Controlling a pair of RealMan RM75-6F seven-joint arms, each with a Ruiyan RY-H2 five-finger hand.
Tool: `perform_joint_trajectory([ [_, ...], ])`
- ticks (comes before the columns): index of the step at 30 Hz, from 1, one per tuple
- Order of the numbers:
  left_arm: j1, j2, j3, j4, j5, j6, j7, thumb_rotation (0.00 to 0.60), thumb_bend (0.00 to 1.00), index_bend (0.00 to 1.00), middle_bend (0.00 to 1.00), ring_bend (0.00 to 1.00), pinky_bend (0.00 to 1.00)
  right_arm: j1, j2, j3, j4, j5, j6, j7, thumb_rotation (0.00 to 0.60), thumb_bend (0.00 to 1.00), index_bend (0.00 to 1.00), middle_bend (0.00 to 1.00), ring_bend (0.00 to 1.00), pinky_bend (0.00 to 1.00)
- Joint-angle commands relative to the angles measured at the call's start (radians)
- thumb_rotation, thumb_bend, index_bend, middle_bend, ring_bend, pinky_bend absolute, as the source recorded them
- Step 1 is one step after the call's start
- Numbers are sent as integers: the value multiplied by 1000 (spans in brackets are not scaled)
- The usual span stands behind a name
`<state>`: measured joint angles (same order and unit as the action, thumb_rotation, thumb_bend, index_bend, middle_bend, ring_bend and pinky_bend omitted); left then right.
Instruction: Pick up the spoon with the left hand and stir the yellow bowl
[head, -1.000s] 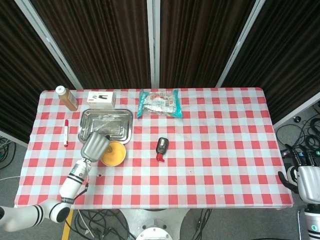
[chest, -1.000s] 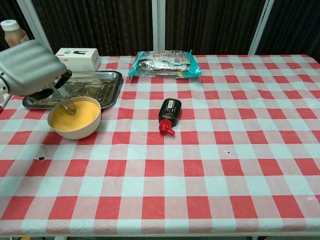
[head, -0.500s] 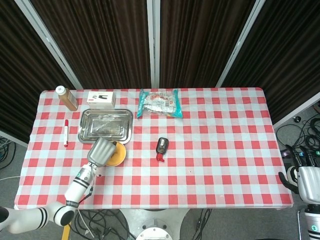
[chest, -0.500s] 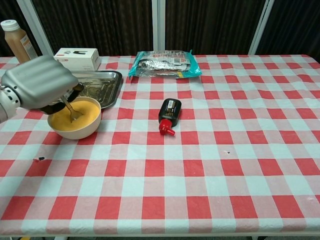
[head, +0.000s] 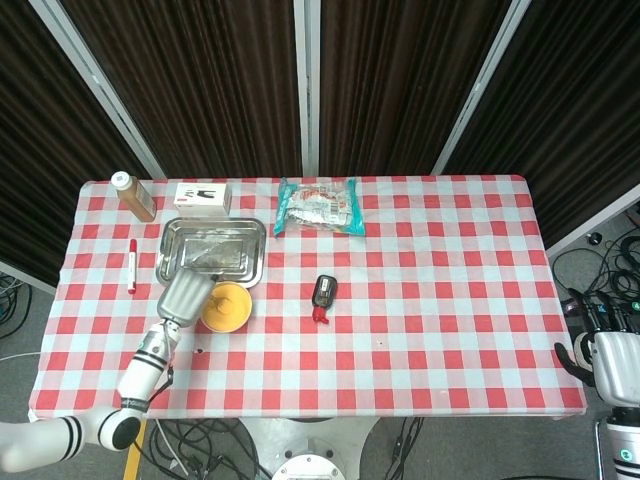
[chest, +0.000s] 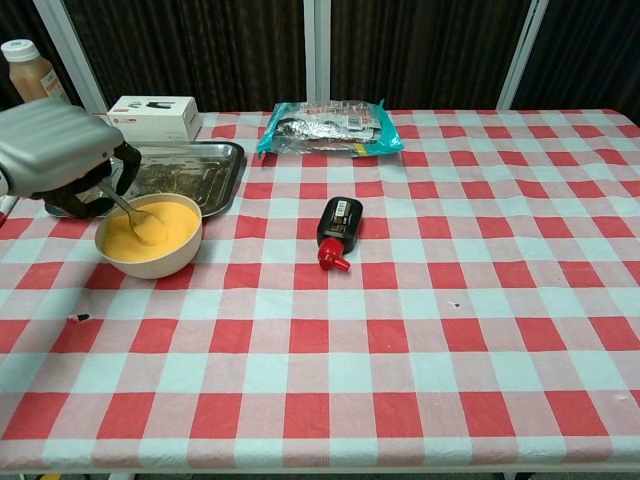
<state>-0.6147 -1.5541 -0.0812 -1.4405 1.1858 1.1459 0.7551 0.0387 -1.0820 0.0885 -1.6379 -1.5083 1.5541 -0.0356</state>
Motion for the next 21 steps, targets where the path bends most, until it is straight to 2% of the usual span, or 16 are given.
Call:
perform_joint_trajectory([
  [1, 2, 18, -11, -17, -3, 7, -7, 600, 400, 674, 933, 915, 959, 1, 0, 0, -1, -1, 0, -1, 600, 220, 115, 365, 111, 226],
  [5, -4, 19, -8, 5, 26, 35, 39, 600, 399, 674, 933, 915, 959, 1, -1, 1, -1, -1, 1, -2, 600, 220, 115, 367, 111, 226],
  [13, -19, -39, 75, 113, 144, 57, 222, 600, 401, 674, 934, 915, 959, -4, 1, 0, -1, 0, 7, 1, 600, 221, 115, 371, 111, 226],
  [21, -2, -95, 69, 147, 157, 91, 297, 600, 401, 677, 936, 918, 962, -4, 2, 2, -1, 0, 8, -1, 600, 222, 114, 376, 124, 226],
])
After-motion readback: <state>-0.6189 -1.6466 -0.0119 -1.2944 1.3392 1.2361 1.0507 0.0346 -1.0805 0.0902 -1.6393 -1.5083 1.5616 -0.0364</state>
